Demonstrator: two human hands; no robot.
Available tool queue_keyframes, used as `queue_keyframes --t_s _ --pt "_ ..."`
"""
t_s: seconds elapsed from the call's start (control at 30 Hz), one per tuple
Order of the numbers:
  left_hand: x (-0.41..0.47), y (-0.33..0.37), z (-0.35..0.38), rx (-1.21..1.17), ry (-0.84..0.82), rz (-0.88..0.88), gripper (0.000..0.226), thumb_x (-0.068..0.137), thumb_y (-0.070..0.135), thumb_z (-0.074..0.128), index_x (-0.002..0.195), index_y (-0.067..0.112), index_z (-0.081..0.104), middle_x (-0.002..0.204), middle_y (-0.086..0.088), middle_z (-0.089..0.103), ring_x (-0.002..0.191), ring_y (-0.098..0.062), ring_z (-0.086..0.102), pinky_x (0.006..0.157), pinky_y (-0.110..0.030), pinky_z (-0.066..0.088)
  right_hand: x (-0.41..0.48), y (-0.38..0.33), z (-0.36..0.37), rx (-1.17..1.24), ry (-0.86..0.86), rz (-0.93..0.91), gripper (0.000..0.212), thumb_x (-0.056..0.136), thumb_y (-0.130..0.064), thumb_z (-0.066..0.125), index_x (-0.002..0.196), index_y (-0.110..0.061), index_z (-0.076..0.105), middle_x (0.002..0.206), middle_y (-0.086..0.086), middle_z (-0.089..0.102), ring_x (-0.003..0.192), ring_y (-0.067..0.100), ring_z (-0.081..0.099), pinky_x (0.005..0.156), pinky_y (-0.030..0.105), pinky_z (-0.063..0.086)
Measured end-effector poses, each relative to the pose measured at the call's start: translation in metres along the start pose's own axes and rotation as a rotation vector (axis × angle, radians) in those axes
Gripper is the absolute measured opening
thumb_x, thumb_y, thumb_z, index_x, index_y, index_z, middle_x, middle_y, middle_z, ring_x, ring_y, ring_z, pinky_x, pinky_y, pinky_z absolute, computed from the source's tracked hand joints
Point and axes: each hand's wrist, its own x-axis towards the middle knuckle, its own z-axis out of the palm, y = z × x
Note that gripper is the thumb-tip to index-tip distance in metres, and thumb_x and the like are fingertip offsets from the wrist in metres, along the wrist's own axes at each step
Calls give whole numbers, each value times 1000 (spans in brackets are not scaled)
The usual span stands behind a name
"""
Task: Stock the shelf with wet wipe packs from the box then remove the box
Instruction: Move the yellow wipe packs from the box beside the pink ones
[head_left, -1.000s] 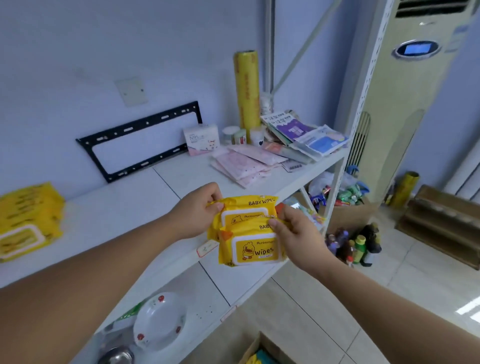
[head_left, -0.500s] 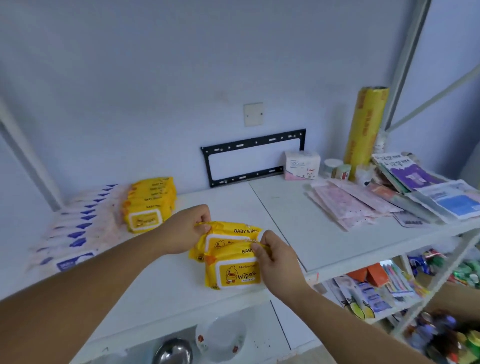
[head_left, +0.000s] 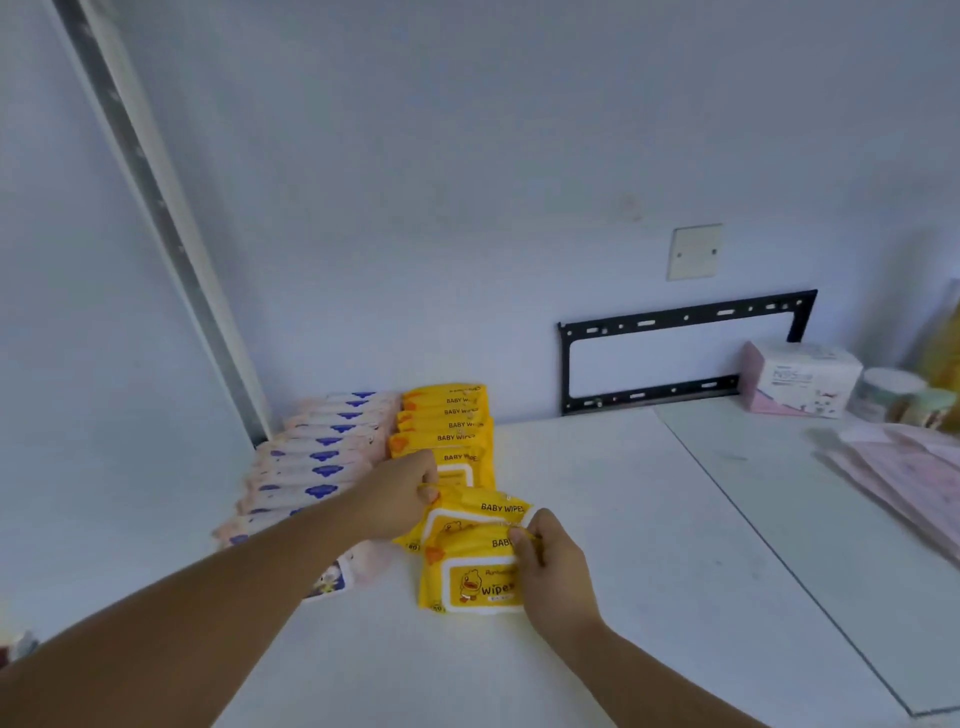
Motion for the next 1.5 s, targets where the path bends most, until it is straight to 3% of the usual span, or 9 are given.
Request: queue_keyframes --t_s 0.17,0.3,0.47,0.6,0.7,0.83,1.0,1.27,1.5 --pt "23 -23 -10 188 3 -12 8 103 34 46 99 27 48 87 8 56 79 -11 54 65 -30 40 30 0 32 -21 22 17 31 104 -31 49 75 -29 40 81 -3 57 73 14 57 62 22 43" --pt "34 -39 -14 273 80 -59 12 100 41 49 97 31 53 86 9 62 82 -10 59 74 -32 44 56 -9 44 -58 13 4 27 105 -30 48 79 -29 43 95 0 55 83 7 57 64 15 41" --pt "41 -55 -9 244 128 -88 12 98 41 52 95 33 61 86 11 64 82 -6 58 87 -37 51 73 -6 53 -35 -7 68 28 101 -45 51 81 -26 45 92 2 60 81 16 63 61 21 47" --pt "45 -66 -7 227 140 -67 10 96 44 55 94 36 61 84 15 62 80 -4 57 84 -37 53 64 4 50 -54 -129 111 49 75 -70 70 101 -35 47 102 -12 66 92 8 67 76 32 58" --pt "48 -70 -5 180 146 -79 10 94 46 58 94 38 63 87 16 64 83 -5 59 85 -38 53 63 5 55 -190 -119 113 74 53 -66 79 108 -41 37 109 -13 61 100 15 63 86 41 56" --pt "49 -72 -3 44 217 -125 8 92 40 65 98 35 65 92 14 69 84 -7 64 81 -38 57 68 -11 68 -228 -47 144 73 64 -52 87 107 -38 29 107 -9 57 98 21 58 95 44 49" --pt "44 -73 -4 79 223 -118 18 96 37 58 112 31 65 101 10 70 90 -11 65 83 -38 57 74 -19 75 -292 8 206 80 60 -60 87 112 -33 33 116 -7 58 113 24 58 99 47 41" --pt "34 -50 -8 -64 150 25 30 90 42 68 116 29 68 120 7 65 105 -12 63 91 -39 56 67 -24 34 -429 -78 156 84 66 -66 82 128 -19 50 122 -1 57 116 22 55 99 46 51" --pt "23 12 0 -184 92 146 18 86 40 75 98 27 71 95 12 70 93 -6 66 87 -32 51 51 -20 -49 -487 -60 144 54 87 -56 68 122 -16 63 124 0 60 112 19 59 90 31 49"
